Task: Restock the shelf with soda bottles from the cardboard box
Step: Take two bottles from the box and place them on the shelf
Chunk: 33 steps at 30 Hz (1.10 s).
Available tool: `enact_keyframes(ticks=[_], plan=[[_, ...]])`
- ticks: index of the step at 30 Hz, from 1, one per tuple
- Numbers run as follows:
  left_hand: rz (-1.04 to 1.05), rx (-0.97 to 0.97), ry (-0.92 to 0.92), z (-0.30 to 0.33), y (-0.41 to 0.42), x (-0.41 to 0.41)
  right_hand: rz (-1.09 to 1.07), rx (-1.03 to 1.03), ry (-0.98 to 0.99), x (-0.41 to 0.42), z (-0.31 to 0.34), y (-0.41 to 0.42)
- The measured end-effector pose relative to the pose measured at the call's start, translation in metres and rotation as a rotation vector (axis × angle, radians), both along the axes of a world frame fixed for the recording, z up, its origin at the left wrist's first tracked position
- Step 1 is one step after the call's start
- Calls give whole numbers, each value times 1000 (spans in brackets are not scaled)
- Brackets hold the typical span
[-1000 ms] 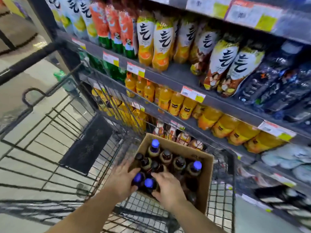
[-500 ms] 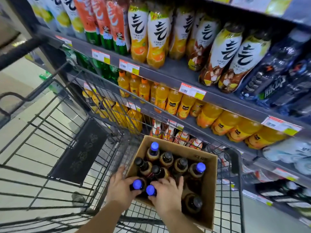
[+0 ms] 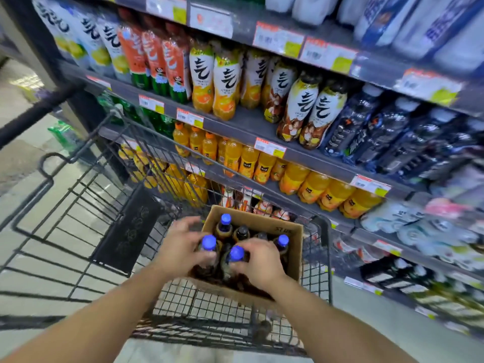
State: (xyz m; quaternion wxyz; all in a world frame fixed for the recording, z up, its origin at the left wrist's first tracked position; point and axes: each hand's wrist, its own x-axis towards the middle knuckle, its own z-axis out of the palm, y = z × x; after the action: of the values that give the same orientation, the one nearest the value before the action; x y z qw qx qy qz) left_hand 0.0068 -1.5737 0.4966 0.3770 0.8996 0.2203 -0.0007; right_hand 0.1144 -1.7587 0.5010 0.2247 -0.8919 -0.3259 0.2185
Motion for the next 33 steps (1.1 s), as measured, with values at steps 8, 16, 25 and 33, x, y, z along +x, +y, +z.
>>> enact_keyframes(ticks=[8,16,25,33], plan=[[-185,78,-267,130,-30,56,-124,207,100,25,106,-39],[-412,161,-394,181,-179,106,-328,372,-43,39,179,-211],[-669,-69,-394,193,-494,124,-711,380,-144,6,202,-526],[-920,-403,-311,187,-759,146,-1222,666,-224,-57,200,-772]])
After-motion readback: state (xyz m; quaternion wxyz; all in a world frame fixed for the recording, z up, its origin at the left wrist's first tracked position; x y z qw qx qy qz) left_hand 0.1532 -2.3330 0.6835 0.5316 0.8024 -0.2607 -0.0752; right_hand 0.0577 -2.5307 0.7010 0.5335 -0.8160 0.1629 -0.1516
